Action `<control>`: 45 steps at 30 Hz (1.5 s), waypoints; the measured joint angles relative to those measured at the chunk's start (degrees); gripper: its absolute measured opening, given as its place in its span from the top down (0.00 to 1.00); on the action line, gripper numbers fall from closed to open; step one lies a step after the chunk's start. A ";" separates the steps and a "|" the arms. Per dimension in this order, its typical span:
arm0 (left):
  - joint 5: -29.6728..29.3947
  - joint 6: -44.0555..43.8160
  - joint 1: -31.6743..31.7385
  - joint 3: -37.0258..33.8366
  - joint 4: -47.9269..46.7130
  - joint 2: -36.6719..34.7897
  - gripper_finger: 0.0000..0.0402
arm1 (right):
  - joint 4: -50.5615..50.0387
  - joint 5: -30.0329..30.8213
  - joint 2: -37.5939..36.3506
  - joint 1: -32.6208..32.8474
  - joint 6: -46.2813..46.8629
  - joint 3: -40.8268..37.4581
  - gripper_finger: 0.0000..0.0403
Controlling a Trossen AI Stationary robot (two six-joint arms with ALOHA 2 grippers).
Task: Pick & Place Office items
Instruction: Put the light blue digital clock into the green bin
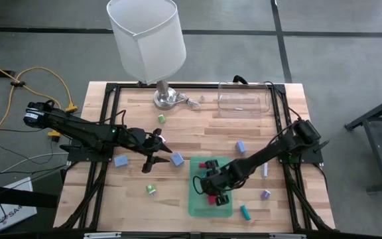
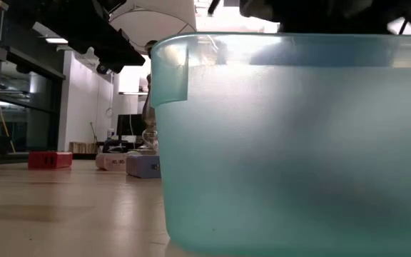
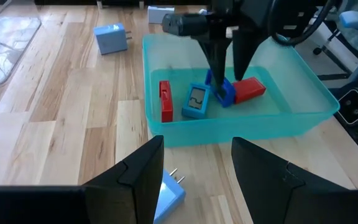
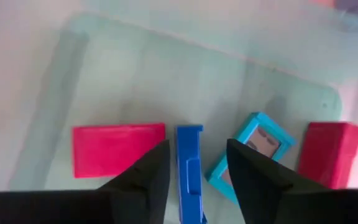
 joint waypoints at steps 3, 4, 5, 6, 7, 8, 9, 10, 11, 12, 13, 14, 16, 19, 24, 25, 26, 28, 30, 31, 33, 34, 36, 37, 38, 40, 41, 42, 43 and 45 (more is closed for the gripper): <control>0.01 -0.01 0.00 -0.01 0.04 0.00 0.54 | -0.89 0.12 -1.83 -0.14 -0.93 -0.02 0.59; 0.02 0.00 0.00 -0.02 0.04 0.00 0.54 | -0.96 0.55 -2.69 -0.29 -1.51 -0.02 0.59; 0.02 -0.02 0.00 0.00 0.04 0.00 0.54 | -1.03 1.32 -3.58 -0.35 -2.01 0.00 0.59; 0.01 0.00 0.00 0.00 0.04 0.00 0.54 | -1.54 2.54 -4.29 -0.35 -2.49 0.00 0.58; 0.00 -0.02 0.00 -0.02 0.04 0.00 0.54 | -2.15 3.99 -4.72 -0.37 -2.61 0.00 0.58; 0.00 -0.01 0.00 -0.02 0.04 0.00 0.54 | -2.30 5.28 -4.90 -0.39 -2.63 0.00 0.59; 0.00 -0.01 0.00 0.00 0.04 0.00 0.54 | -2.30 6.36 -4.99 -0.39 -2.65 0.00 0.59; 0.00 0.00 0.00 -0.01 0.04 0.00 0.54 | -2.57 7.15 -5.01 -0.39 -2.66 0.00 0.59; 0.00 -0.01 0.00 0.00 0.05 0.00 0.54 | -2.67 7.38 -5.04 -0.39 -2.69 0.00 0.59; 0.01 0.00 0.00 0.00 0.07 0.00 0.54 | -2.60 7.32 -5.08 -0.39 -2.80 0.00 0.59; 0.00 0.00 0.00 0.00 0.07 0.00 0.54 | -2.60 7.03 -5.11 -0.38 -2.80 0.00 0.60; 0.02 0.00 0.00 0.00 0.12 0.00 0.54 | -2.63 6.85 -5.11 -0.37 -2.79 0.00 0.60; 0.00 0.00 0.00 0.00 0.17 0.00 0.54 | -2.67 6.84 -5.11 -0.35 -2.54 0.00 0.60; 0.00 0.00 0.00 -0.02 0.36 0.00 0.54 | -3.07 6.90 -5.11 -0.37 -1.27 0.00 0.60; 0.02 -0.02 0.00 0.00 0.42 0.00 0.54 | -9.72 6.08 -7.07 -0.37 4.09 0.00 0.60; 0.01 -0.01 0.00 0.00 0.42 0.00 0.54 | -11.70 5.86 -7.67 -0.37 6.06 0.00 0.60; 0.02 0.00 0.00 0.00 0.42 0.00 0.54 | -13.89 5.79 -8.24 -0.35 8.23 0.00 0.60; 0.00 0.00 0.00 0.00 0.42 0.00 0.54 | -16.67 5.68 -9.04 -0.35 11.69 0.00 0.60; 0.00 -0.01 0.00 -0.01 0.39 0.00 0.54 | -20.18 5.75 -10.24 0.33 14.63 -0.02 0.60; 0.01 -0.01 0.00 -0.01 0.42 0.00 0.54 | -21.79 5.79 -11.00 0.65 16.05 -0.02 0.60; 0.00 -0.02 0.00 0.00 0.42 0.02 0.54 | -24.12 6.13 -12.52 1.17 19.03 -0.02 0.60; 0.02 0.00 0.00 0.00 0.42 0.02 0.54 | -25.42 6.69 -13.23 1.62 20.99 -0.02 0.60; 0.01 -0.01 0.00 0.00 0.44 0.02 0.54 | -28.49 8.30 -14.61 2.26 25.15 -0.02 0.60; 0.00 0.00 0.00 0.00 0.42 0.02 0.54 | -30.08 8.89 -15.45 2.46 27.39 -0.02 0.60; 0.02 0.00 0.00 -0.02 0.43 0.02 0.54 | -31.75 9.41 -16.27 2.69 30.00 -0.02 0.60; 0.01 -0.01 0.00 0.00 0.44 0.02 0.54 | -34.93 10.01 -17.16 3.41 36.10 -0.02 0.60; 0.02 0.00 0.00 0.00 0.44 0.02 0.54 | -36.21 10.07 -17.19 3.63 38.77 -0.02 0.60; 0.00 0.00 0.00 0.00 0.44 0.02 0.54 | -37.13 10.07 -17.17 4.00 41.55 -0.02 0.60; 0.02 -0.02 0.00 -0.02 0.44 0.02 0.54 | -37.89 9.99 -17.08 4.62 44.45 -0.02 0.60; 0.00 -0.01 0.00 -0.02 0.43 0.02 0.54 | -39.12 9.24 -17.00 6.00 49.66 -0.02 0.60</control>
